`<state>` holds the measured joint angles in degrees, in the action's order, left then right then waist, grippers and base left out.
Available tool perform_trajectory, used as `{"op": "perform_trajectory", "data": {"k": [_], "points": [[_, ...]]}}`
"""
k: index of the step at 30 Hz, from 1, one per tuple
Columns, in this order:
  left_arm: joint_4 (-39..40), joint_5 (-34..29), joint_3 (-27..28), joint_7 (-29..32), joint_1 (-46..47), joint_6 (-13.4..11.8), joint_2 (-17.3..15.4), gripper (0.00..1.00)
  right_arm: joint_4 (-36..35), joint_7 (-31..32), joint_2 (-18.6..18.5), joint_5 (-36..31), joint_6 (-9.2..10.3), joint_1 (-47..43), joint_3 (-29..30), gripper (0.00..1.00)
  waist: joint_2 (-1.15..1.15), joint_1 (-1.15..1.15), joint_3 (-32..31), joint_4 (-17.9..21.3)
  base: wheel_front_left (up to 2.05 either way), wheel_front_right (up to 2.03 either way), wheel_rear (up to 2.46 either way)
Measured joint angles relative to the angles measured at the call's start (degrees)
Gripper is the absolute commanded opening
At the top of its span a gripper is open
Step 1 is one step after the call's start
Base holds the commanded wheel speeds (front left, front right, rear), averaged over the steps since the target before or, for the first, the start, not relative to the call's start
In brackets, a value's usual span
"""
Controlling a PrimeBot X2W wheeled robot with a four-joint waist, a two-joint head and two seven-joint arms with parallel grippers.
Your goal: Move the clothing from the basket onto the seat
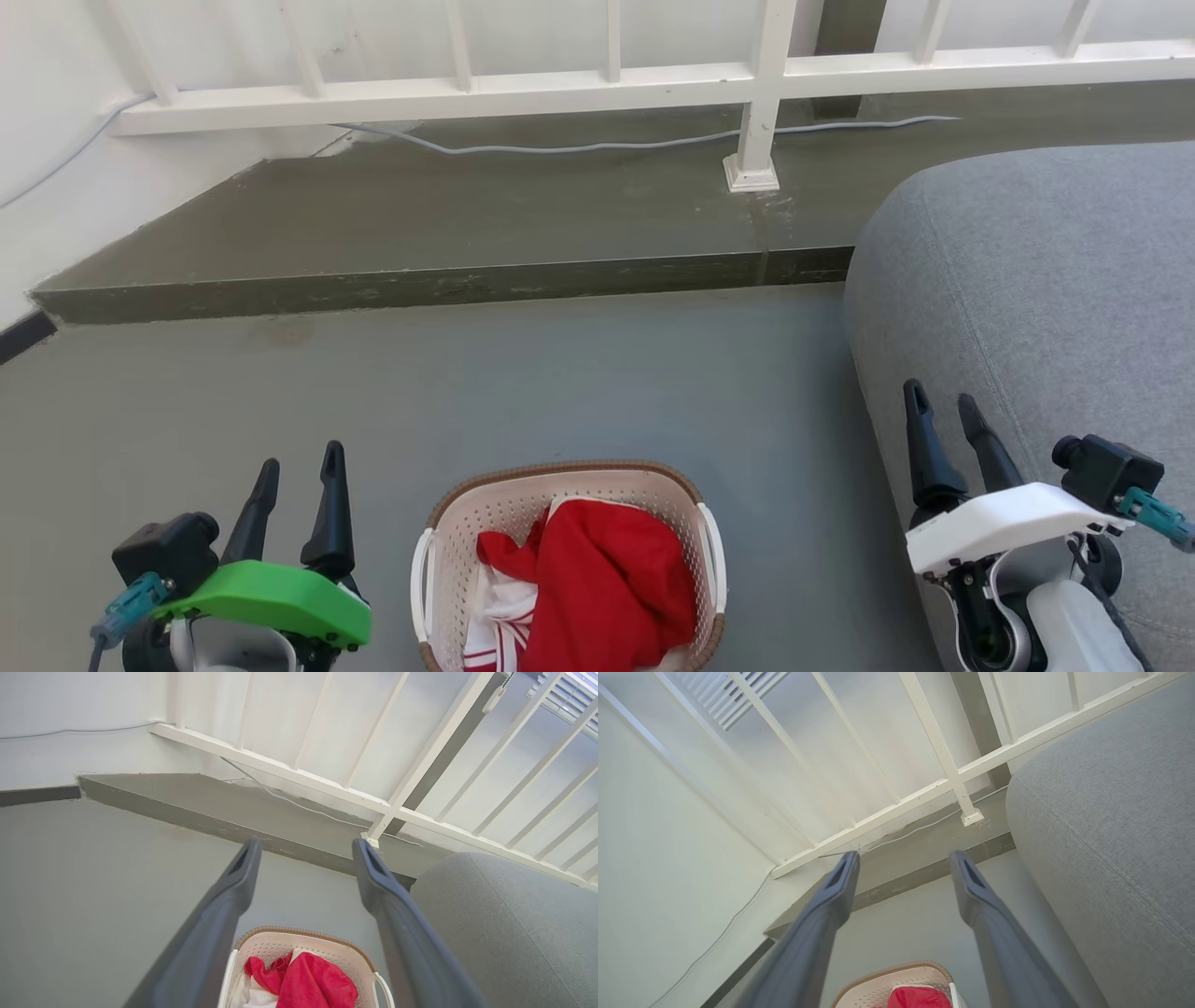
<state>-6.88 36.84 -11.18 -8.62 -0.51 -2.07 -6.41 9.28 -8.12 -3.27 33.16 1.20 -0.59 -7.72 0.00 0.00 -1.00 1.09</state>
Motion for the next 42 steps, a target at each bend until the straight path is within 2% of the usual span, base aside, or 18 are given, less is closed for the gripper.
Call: {"op": "perform_trajectory", "data": {"k": [6, 26, 29, 42], "points": [[0.36, -3.83, -0.08, -1.1, -1.28, -0.74, 0.02, 1.0, -0.73, -1.29, -0.04, -4.98, 1.34, -0.02, -0.6, 1.0, 0.0, 0.0, -0.12, 0.16, 0.0, 0.0, 0.0], [2.49, -18.24, -1.43, -5.01, -3.35, -3.49, -0.45, 1.0, -3.1, -5.38, -0.4, -20.96, 3.55, -0.1, -3.56, 1.0, 0.0, 0.0, -0.55, 0.6, 0.0, 0.0, 0.0], [2.85, -20.84, -1.67, -5.65, -3.36, -3.58, -0.56, 1.0, -3.44, -6.04, -0.45, -23.56, 4.34, -0.1, -3.97, 1.0, 0.0, 0.0, -0.61, 0.65, 0.0, 0.0, 0.0], [2.77, -20.92, -1.27, -5.79, -3.5, -4.0, -0.54, 1.0, -3.49, -6.3, -0.45, -24.1, 4.46, -0.12, -3.8, 1.0, 0.0, 0.0, -0.64, 0.68, 0.0, 0.0, 0.0]]}}
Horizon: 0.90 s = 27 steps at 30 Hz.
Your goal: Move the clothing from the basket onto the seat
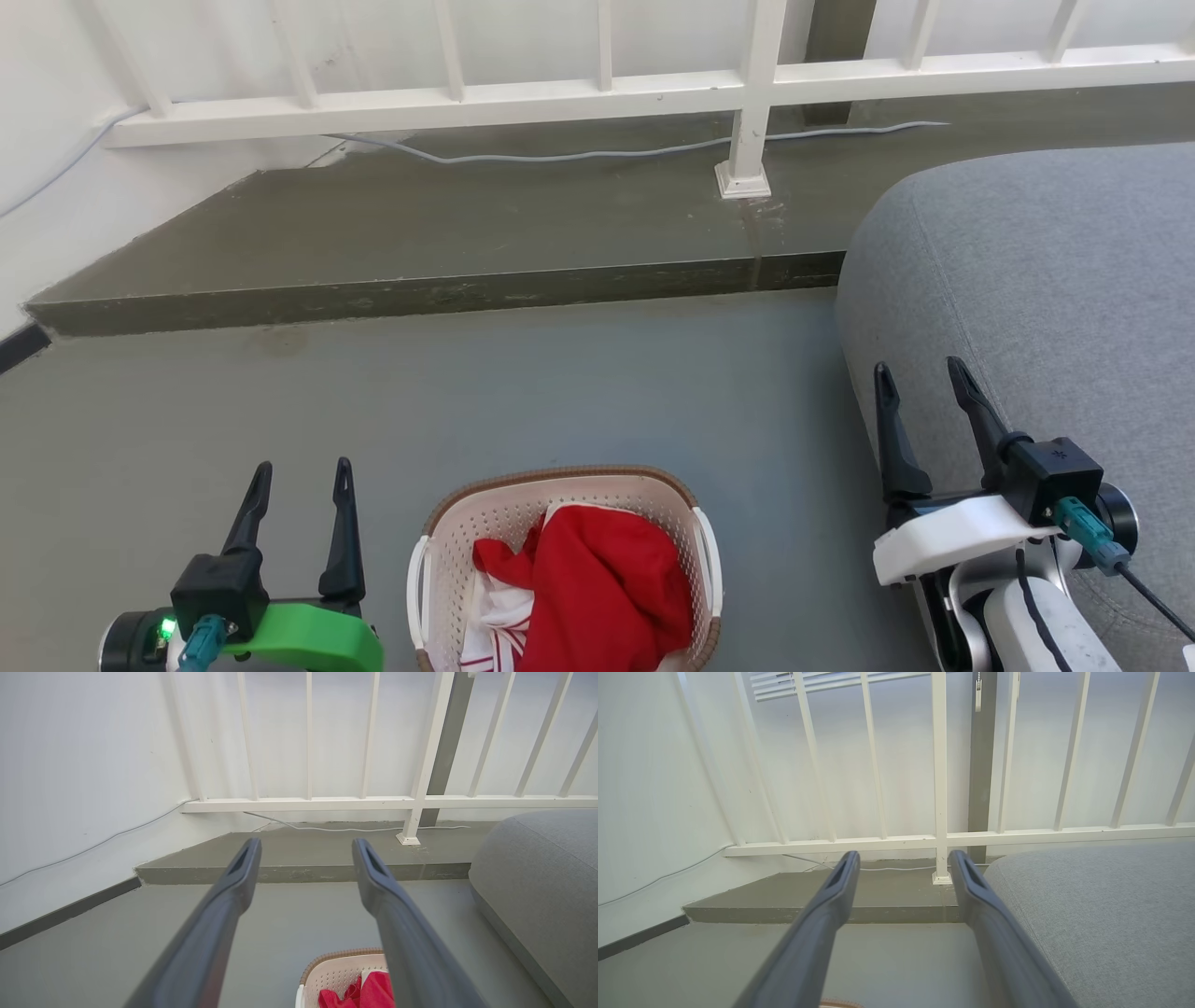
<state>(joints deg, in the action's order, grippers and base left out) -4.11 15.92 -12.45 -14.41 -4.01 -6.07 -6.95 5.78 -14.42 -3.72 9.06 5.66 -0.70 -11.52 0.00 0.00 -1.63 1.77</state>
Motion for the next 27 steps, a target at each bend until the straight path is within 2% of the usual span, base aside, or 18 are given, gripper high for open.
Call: {"op": "perform_trajectory", "data": {"k": [16, 27], "points": [[-0.4, 0.0, 0.03, 0.0, -0.19, 0.0, 0.0, 1.0, -0.25, 0.0, 0.02, 0.0, 0.0, -0.22, 0.37, 1.0, 0.0, 0.0, 0.6, 0.04, 0.0, 0.0, 0.0], [1.2, -0.08, -0.03, 0.0, -0.04, 0.01, -0.02, 1.0, -2.44, 0.0, 0.11, 0.01, 0.01, -0.7, 1.36, 1.0, 0.0, 0.0, 4.84, 0.09, 0.0, 0.0, 0.0]]}}
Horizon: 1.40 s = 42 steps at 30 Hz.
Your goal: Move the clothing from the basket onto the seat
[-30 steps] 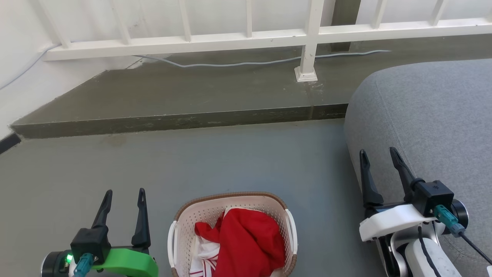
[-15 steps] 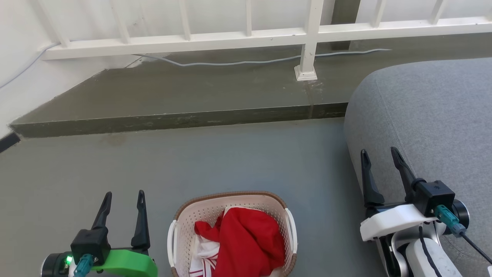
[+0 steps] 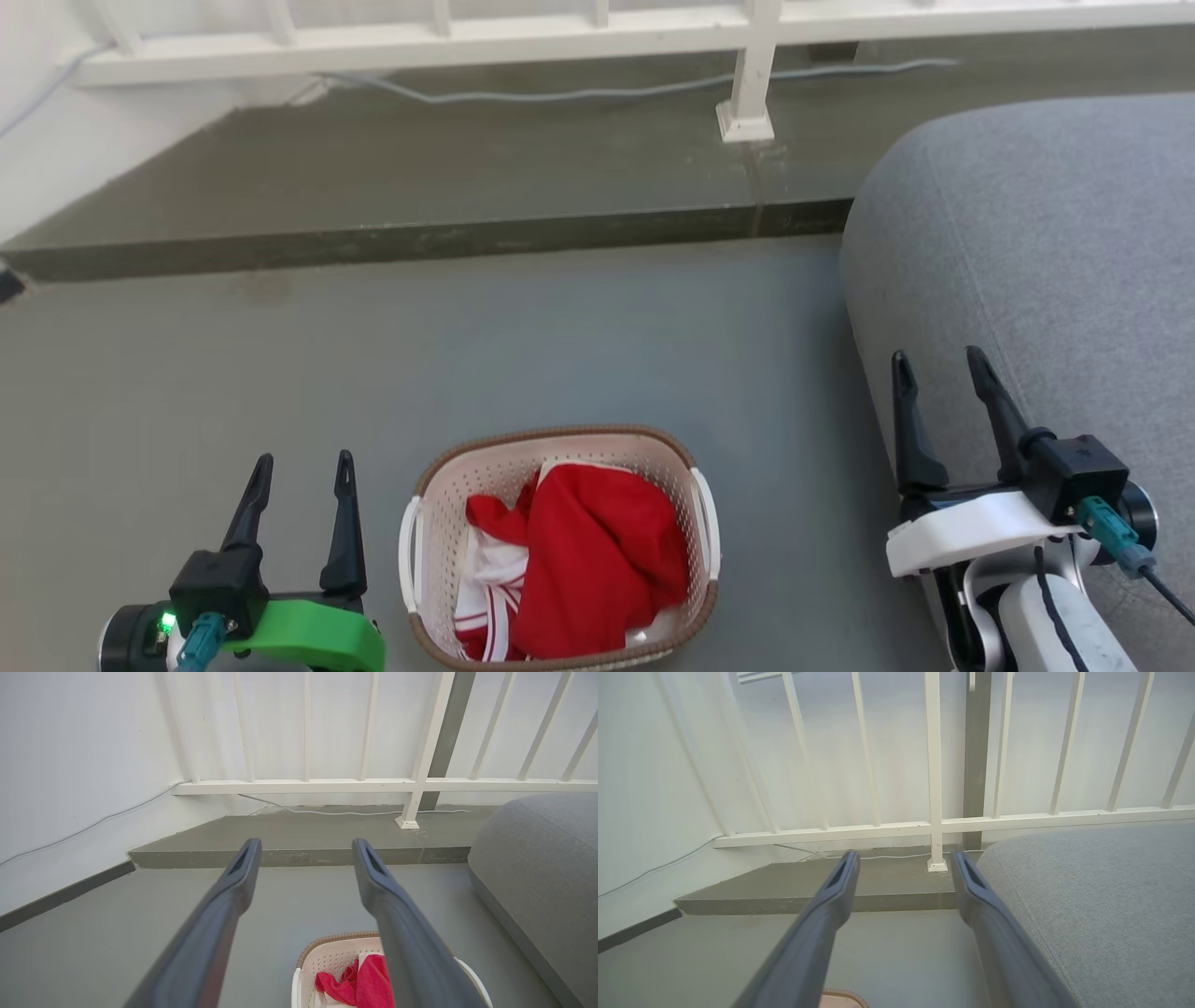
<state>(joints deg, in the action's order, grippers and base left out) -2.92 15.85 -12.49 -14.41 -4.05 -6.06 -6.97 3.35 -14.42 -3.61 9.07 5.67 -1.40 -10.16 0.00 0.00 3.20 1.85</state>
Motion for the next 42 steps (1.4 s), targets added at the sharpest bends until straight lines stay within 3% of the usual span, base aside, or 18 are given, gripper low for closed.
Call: {"op": "perform_trajectory", "data": {"k": [15, 42], "points": [[-4.54, -0.1, -2.43, 2.65, 7.96, 0.59, 0.74, 1.0, -3.54, -0.01, -0.14, -0.04, 0.26, 6.37, 2.68, 1.0, 0.0, 0.0, 11.11, 0.19, 0.0, 0.0, 0.0], [-19.85, -2.3, -5.53, 7.31, 29.64, 5.02, 2.02, 1.0, -8.95, -0.18, -0.21, -0.16, 0.49, 24.68, 6.44, 1.0, 0.0, -0.01, 32.25, 3.46, 0.0, 0.0, 0.0]]}}
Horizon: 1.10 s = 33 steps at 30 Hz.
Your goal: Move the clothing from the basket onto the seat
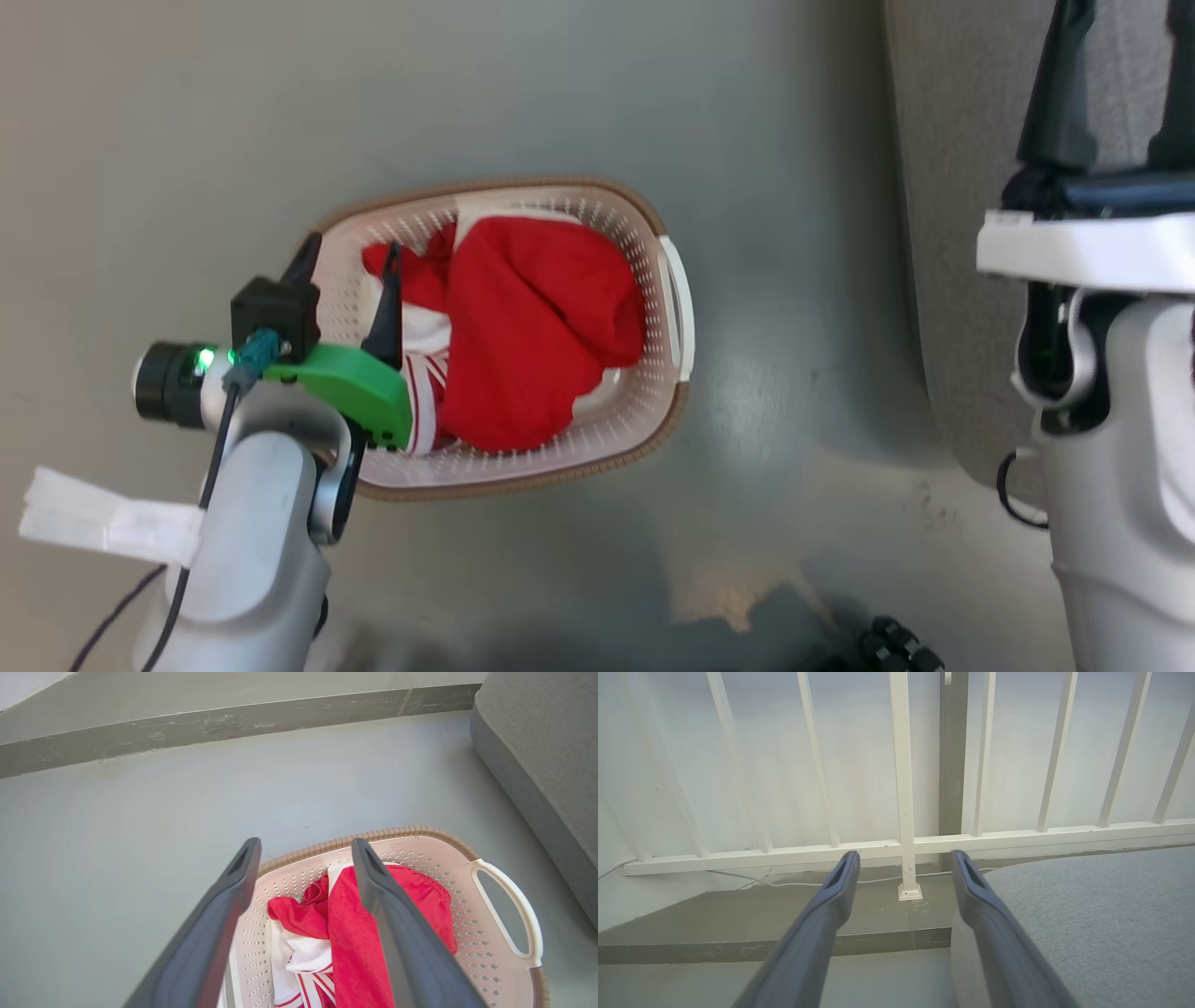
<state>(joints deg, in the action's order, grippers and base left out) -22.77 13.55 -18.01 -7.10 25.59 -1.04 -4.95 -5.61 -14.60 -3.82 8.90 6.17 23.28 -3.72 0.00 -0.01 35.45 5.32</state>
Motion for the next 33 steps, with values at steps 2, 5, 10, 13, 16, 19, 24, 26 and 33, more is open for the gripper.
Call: {"op": "perform_trajectory", "data": {"k": [2, 5, 10, 13, 16, 19, 24, 26, 33], "points": [[-0.99, -0.22, -0.16, 0.01, 1.44, 0.12, 0.0, 1.0, -0.45, 0.0, -0.01, 0.0, 0.0, 1.53, 0.04, 1.0, 0.0, 0.0, 1.62, 0.32, 0.0, 0.0, 0.0], [-2.7, -0.58, -0.56, 0.54, 4.17, 1.04, 0.0, 1.0, -1.36, 0.0, -0.01, -0.01, -0.01, 4.45, 0.12, 1.0, 0.0, 0.0, 4.92, 0.99, 0.0, 0.0, 0.0], [-4.59, -0.9, -0.68, 0.6, 7.33, 1.56, -0.01, 1.0, -2.34, 0.0, 0.0, 0.0, -0.02, 7.53, 0.31, 1.0, 0.0, 0.0, 9.08, 1.81, 0.0, 0.0, 0.0], [-5.56, -1.16, -0.7, 1.03, 9.27, 1.85, -0.01, 1.0, -3.12, -0.01, 0.0, 0.0, -0.01, 9.48, 0.57, 1.0, 0.0, 0.0, 11.54, 2.32, 0.0, 0.0, 0.0], [-7.04, -1.16, -0.73, 1.0, 11.0, 2.14, -0.01, 1.0, -3.27, -0.01, 0.01, 0.0, -0.01, 11.19, 0.92, 1.0, 0.0, 0.0, 13.93, 2.85, 0.0, 0.0, 0.0], [-9.14, -1.18, -1.35, 0.87, 11.76, 3.12, 0.04, 1.0, -3.24, -0.01, 0.02, -0.01, -0.01, 12.07, 1.58, 1.0, 0.0, 0.0, 16.02, 3.36, 0.0, 0.0, 0.0], [-11.77, -1.16, -2.01, 0.41, 12.67, 4.01, 0.25, 1.0, -3.0, -0.01, 0.05, -0.25, -0.01, 12.91, 1.72, 1.0, 0.0, 0.0, 18.49, 4.05, 0.0, 0.0, 0.0], [-12.41, -1.16, -2.0, 0.42, 13.29, 4.07, 0.24, 1.0, -2.87, -0.01, 0.1, -0.25, -0.02, 13.1, 1.42, 1.0, 0.0, 0.0, 19.15, 4.32, 0.0, 0.0, 0.0], [-15.82, -1.18, -1.97, 0.55, 16.42, 4.55, 0.0, 1.0, -2.85, -0.01, 0.23, -0.25, -0.04, 14.93, 0.81, 1.0, 0.0, 0.0, 21.17, 5.54, 0.0, 0.0, 0.0]]}}
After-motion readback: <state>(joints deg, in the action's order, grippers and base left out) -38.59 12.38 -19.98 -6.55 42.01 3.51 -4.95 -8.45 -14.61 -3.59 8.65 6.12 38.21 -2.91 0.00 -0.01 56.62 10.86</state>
